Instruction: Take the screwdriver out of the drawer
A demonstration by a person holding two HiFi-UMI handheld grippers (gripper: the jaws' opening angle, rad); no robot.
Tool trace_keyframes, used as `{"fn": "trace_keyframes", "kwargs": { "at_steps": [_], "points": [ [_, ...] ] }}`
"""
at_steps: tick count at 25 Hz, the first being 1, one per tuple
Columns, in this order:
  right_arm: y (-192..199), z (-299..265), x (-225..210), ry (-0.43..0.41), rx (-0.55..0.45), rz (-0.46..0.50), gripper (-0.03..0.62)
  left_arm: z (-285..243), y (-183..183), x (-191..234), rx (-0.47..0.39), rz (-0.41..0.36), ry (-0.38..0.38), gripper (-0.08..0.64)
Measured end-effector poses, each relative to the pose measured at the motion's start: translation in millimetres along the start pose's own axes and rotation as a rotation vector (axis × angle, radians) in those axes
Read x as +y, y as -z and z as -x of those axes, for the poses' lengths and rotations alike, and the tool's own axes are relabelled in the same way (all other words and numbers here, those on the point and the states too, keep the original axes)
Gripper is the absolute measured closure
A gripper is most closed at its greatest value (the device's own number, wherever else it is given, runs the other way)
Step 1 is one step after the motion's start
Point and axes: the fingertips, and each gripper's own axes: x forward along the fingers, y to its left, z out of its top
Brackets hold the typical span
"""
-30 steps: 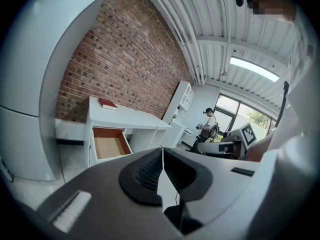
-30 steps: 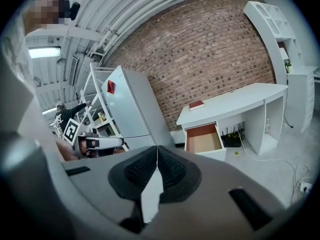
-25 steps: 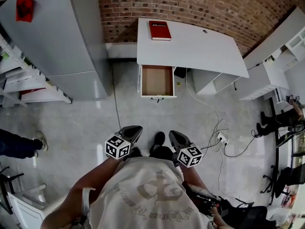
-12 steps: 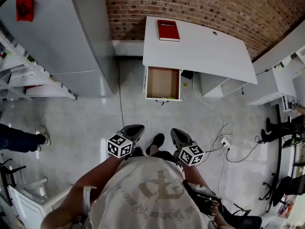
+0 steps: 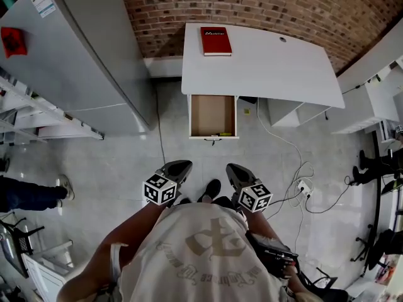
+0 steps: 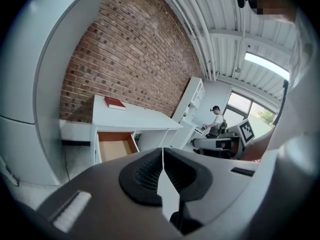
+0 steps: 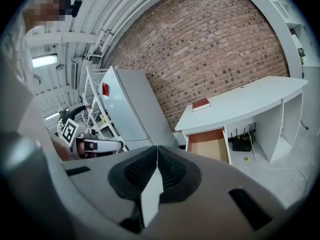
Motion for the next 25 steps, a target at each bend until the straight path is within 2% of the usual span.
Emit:
{"fn": "trace_keyframes", "kwargs": {
  "at_steps": [9,13,25],
  "points": [
    [-34,-22,-49,-0.065,-0.001,-0.004,0.585,-50,-35,5,0.018,-0.030,-0.042,0.548],
    [-47,-21,-76,-0.083,-0.029,-0.068,0.586,-74,-43,3,0.035,-0.026,-0.061,0.548],
    [-42,9,-136,-0.056,-0.039,-0.119,0.586,-129,-47,-12,0.072,-0.024,-0.076,0.548]
  ]
}}
